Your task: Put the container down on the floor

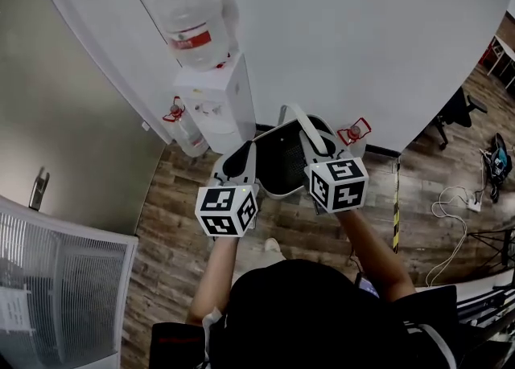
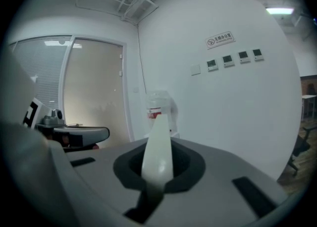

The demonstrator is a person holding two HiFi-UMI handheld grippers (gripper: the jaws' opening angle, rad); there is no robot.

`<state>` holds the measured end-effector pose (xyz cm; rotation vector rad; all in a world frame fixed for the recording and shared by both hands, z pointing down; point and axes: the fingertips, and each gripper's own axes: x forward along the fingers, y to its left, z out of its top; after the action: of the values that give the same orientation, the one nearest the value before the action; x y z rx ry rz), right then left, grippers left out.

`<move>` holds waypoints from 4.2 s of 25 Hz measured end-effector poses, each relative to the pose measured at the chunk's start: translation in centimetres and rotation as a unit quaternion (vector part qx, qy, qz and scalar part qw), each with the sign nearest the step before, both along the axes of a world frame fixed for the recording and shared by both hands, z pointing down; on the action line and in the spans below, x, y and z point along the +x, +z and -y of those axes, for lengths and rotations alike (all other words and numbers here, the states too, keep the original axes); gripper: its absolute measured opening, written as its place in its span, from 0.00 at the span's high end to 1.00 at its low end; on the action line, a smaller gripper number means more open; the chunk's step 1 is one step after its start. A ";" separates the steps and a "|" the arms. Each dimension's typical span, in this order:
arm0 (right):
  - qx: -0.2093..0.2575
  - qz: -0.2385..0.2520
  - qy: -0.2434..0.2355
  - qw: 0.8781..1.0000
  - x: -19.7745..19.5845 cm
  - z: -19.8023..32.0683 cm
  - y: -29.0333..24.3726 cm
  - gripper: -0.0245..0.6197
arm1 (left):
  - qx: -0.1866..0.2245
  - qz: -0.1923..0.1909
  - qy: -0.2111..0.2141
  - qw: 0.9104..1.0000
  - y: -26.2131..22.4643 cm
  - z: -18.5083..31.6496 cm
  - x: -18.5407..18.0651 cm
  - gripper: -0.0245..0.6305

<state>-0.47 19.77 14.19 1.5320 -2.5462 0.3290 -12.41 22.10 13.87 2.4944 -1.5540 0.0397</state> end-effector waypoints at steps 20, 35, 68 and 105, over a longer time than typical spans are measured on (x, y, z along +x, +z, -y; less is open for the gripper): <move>-0.014 -0.012 0.060 0.998 -2.0 8.7 0.3 0.92 | -0.019 -0.026 0.058 0.998 0.9 10.0 -3.3 0.94; -0.023 -0.004 0.076 0.997 1.7 18.5 1.3 0.92 | -0.036 -0.016 0.081 0.996 2.3 20.0 0.5 0.94; -0.087 0.013 0.054 0.995 8.3 34.3 6.7 0.92 | -0.086 0.009 0.053 0.995 6.9 35.6 7.3 0.94; -0.262 -0.035 0.110 0.958 1.0 41.7 26.7 0.92 | -0.243 0.008 0.120 0.963 26.0 45.2 1.1 0.94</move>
<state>0.48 -21.89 40.92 1.5637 -2.0027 0.8779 -11.35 -23.11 39.87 2.2626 -1.0707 0.4240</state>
